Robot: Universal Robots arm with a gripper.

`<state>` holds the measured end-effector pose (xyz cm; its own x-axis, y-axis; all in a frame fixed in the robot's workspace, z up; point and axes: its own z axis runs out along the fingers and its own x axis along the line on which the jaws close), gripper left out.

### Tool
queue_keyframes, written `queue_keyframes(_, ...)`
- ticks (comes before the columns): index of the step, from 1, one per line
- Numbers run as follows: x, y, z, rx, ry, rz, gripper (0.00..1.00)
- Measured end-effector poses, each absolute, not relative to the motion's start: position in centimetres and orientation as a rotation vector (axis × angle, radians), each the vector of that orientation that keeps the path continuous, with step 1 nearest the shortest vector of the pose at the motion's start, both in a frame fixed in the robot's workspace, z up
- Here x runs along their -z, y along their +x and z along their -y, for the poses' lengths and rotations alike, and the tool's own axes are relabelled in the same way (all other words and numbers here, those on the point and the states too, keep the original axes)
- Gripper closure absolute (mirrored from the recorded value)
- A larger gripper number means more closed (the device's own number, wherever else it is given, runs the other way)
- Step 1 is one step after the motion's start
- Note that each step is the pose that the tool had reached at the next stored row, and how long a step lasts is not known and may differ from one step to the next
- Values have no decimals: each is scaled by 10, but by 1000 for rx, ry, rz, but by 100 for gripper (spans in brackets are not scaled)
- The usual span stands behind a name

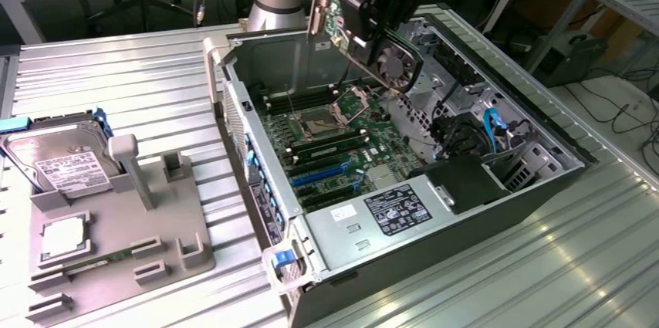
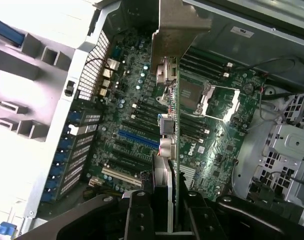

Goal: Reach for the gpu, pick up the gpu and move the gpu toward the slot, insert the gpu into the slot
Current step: 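Insert the gpu into the slot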

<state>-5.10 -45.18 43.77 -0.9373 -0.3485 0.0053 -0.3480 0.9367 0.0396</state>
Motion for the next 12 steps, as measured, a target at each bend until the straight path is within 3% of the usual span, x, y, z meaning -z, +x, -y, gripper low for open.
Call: queue_keyframes(12,-438,-51,452,58,796,3023,72)
